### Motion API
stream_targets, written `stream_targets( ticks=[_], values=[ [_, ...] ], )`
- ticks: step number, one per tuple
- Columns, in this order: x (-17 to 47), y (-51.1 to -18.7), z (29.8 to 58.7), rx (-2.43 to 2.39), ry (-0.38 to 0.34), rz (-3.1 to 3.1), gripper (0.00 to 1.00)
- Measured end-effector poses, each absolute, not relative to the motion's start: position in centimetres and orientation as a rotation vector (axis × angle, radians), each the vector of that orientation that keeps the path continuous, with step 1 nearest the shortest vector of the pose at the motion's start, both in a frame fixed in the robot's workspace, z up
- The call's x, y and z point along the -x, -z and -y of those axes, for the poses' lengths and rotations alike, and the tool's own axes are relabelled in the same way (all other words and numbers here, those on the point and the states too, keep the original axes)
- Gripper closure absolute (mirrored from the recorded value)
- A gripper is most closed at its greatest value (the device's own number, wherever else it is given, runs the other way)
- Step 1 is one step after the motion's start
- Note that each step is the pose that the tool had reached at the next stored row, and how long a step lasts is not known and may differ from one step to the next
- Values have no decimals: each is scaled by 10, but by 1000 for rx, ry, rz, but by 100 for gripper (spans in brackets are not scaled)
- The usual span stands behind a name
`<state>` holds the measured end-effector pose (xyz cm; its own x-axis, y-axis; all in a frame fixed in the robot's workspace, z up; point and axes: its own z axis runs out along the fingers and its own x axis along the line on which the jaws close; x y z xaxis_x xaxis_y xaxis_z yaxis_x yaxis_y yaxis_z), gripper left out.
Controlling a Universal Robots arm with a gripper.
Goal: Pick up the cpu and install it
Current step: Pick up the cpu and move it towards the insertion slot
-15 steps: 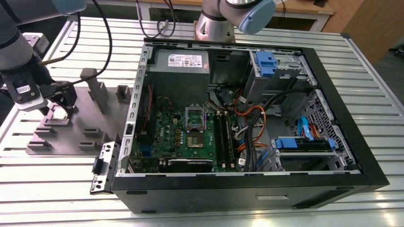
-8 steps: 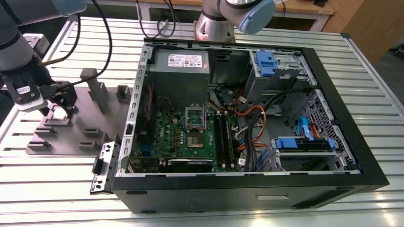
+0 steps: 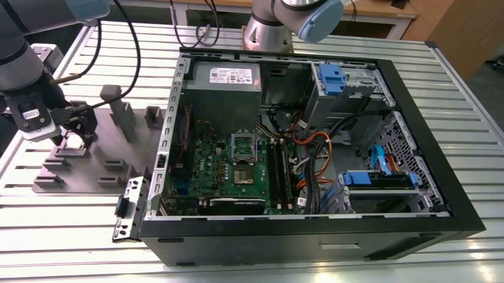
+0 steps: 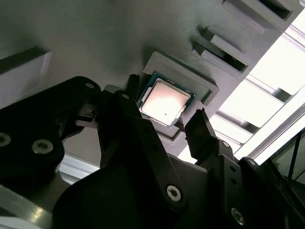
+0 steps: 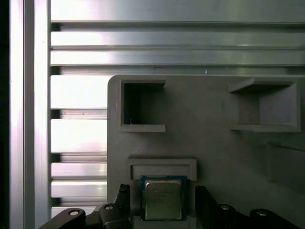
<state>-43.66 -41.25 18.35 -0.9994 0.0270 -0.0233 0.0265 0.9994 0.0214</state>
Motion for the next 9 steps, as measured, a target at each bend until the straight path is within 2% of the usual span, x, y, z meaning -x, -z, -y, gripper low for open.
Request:
stream_targets(
  ticks=[9],
  values=[
    [436,-182,412,-50,-32,-3118,35]
  ],
)
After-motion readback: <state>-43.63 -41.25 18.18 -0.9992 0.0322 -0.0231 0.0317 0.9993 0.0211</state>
